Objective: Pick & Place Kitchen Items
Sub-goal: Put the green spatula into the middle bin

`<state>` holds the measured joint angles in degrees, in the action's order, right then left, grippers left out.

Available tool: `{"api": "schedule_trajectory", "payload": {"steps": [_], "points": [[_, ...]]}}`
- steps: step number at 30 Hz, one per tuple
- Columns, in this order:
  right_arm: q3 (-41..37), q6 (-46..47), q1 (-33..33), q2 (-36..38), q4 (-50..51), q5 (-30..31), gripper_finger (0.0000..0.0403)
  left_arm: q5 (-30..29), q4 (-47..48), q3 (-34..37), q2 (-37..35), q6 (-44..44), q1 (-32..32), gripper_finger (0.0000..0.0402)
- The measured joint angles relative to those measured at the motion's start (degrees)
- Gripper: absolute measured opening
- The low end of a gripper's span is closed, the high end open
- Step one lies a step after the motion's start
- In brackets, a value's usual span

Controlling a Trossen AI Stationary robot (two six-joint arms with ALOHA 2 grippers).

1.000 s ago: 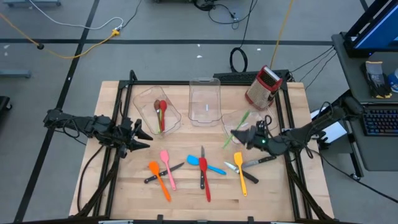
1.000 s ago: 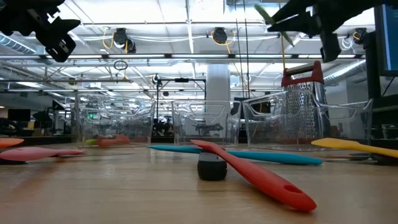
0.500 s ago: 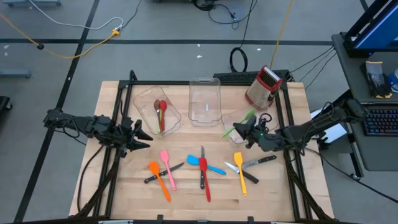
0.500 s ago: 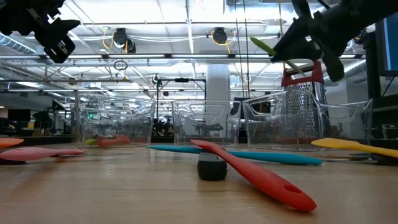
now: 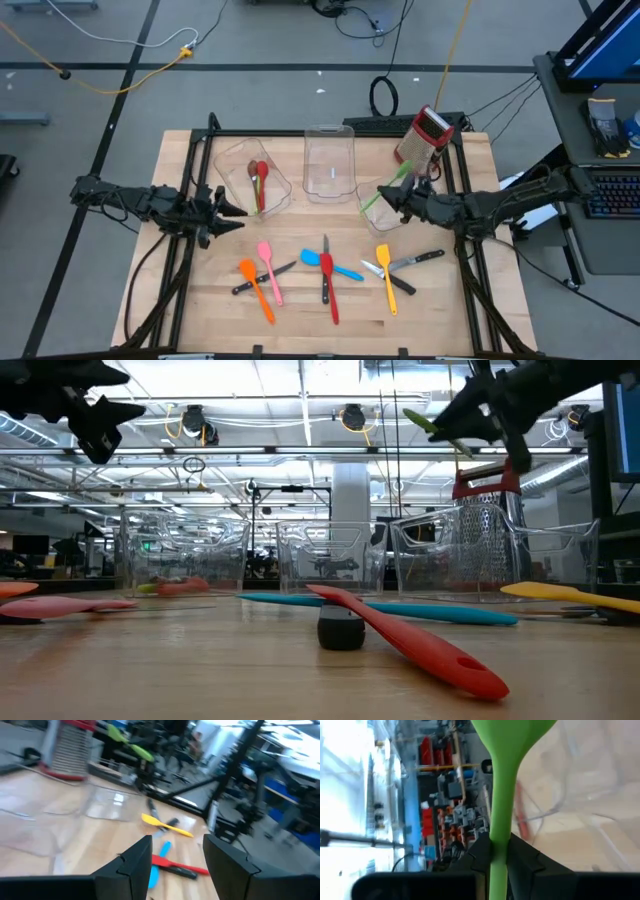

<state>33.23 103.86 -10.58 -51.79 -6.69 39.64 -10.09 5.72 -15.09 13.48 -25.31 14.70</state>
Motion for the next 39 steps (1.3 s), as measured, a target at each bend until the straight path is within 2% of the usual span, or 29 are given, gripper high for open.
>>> {"api": "schedule_trajectory", "payload": {"steps": [4,8,17,20,28,39], "points": [[0.0,-10.4,4.7,-1.6,-9.3,-5.2,0.0029,-5.0,-0.2,0.0,0.0,-2.0,0.0,0.0182],[0.0,-18.2,8.5,-4.3,-18.4,-10.1,0.0029,-7.4,-2.5,0.0,0.0,-1.9,0.0,0.0182],[0.0,-22.2,11.4,-12.9,-26.2,-20.0,0.0029,-8.1,-14.7,0.0,2.6,-2.6,0.0,0.0182],[1.5,-24.5,11.2,-16.2,-27.7,-21.9,0.0029,-8.1,-18.5,0.0,6.5,-4.9,0.0,0.0182],[9.4,-33.4,8.9,-24.0,-27.8,-24.9,0.0029,-6.7,-31.5,-0.9,22.2,-10.0,0.0,0.0182],[14.1,-41.0,5.9,-30.0,-28.9,-24.9,0.0029,-0.7,-29.9,-15.4,42.6,-10.7,0.0,0.0182]]}}
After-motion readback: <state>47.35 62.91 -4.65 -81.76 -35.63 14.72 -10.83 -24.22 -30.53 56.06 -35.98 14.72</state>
